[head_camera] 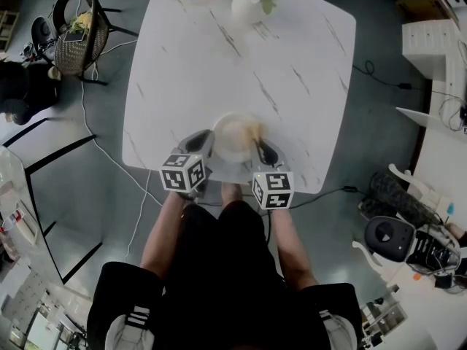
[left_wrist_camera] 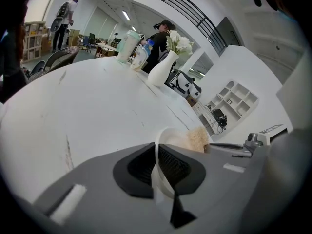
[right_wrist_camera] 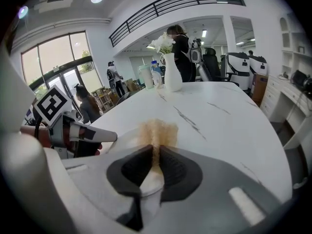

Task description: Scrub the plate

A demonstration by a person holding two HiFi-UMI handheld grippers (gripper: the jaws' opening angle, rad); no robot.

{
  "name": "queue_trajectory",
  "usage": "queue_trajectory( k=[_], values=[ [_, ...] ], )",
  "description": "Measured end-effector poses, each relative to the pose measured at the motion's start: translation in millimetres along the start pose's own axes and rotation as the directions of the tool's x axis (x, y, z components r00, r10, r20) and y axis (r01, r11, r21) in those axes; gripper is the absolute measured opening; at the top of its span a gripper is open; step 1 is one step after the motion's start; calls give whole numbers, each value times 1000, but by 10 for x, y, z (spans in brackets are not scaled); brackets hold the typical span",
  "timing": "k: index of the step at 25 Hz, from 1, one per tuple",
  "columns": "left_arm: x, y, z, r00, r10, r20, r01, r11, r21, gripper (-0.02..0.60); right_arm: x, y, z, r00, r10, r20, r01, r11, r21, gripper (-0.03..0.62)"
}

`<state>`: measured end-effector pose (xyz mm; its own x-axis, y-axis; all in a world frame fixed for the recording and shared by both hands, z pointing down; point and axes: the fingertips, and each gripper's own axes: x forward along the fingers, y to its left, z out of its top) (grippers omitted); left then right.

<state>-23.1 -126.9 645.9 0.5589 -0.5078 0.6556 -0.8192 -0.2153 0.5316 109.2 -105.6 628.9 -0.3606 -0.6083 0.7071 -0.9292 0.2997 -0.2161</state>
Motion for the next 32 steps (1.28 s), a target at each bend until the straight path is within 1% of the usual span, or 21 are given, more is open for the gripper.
queue_trajectory(
  k=[5, 16, 20, 25, 32],
  values=[
    [-3, 2, -10, 1000, 0, 0, 0, 1000, -1, 29, -37, -62, 0, 1000, -16, 3, 16, 1000, 8, 46],
    [-14, -2, -10, 1000, -10, 7, 10, 1000, -5, 28, -41, 7, 29, 1000, -3, 13, 3, 1000, 3, 46],
    [-20, -6, -11, 1000, -13, 12, 13, 1000, -7, 28, -90, 117, 116, 999, 22, 34, -21, 1000, -13, 46],
    [-21, -5, -16, 1000, -16, 14, 16, 1000, -11, 28, -134, 340, 225, 995, 75, 61, -73, 997, -27, 46],
    [-19, -3, -4, 1000, -17, 19, 18, 1000, -15, 26, -102, 586, 185, 990, 133, 50, -130, 990, -46, 46]
  ],
)
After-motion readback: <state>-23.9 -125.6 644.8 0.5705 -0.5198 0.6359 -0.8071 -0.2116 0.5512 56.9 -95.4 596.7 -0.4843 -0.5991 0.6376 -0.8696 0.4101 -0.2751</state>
